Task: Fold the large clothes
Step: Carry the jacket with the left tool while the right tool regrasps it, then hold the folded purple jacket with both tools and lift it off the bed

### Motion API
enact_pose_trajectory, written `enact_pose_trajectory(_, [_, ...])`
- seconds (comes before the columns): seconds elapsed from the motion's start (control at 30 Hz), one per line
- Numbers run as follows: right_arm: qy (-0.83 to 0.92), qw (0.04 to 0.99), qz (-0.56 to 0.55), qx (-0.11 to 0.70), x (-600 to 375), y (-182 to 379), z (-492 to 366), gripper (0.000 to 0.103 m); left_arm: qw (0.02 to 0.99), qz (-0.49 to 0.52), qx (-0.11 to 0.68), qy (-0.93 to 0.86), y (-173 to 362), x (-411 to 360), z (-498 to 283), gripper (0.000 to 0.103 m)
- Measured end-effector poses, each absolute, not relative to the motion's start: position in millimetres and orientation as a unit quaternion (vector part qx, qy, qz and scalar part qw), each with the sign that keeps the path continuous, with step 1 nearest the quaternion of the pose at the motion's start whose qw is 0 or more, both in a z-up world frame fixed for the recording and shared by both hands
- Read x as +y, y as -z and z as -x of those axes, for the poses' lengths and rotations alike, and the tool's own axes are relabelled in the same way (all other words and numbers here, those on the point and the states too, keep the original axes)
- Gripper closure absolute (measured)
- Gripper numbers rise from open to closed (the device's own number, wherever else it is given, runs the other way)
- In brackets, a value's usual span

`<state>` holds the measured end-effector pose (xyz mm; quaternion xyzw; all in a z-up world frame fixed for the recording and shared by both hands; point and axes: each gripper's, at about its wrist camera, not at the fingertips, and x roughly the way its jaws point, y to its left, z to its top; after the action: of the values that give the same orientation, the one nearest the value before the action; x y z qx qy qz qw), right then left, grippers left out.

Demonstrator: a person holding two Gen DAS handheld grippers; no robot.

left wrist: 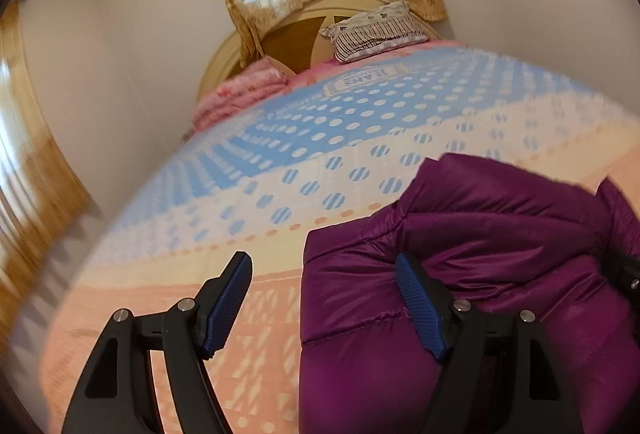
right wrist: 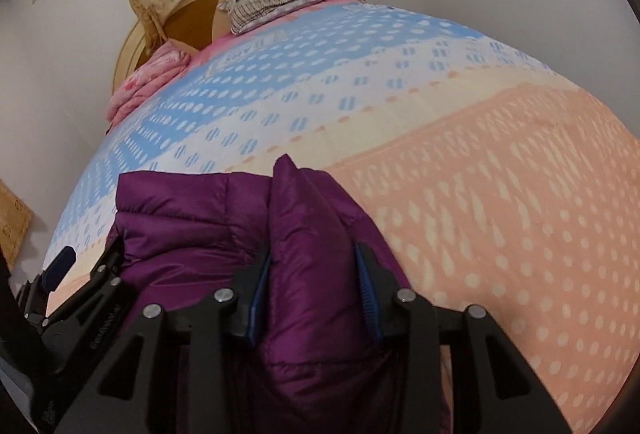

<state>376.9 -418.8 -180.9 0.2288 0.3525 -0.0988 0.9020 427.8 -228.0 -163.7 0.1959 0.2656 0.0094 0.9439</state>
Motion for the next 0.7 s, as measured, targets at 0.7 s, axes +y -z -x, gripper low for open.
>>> enact_pose_trajectory(0.7, [0.125, 0.899, -0.198, 0.369, -413, 204, -386, 0.054, 0.934, -0.162, 0.317, 0.012, 189, -226, -451, 0.021])
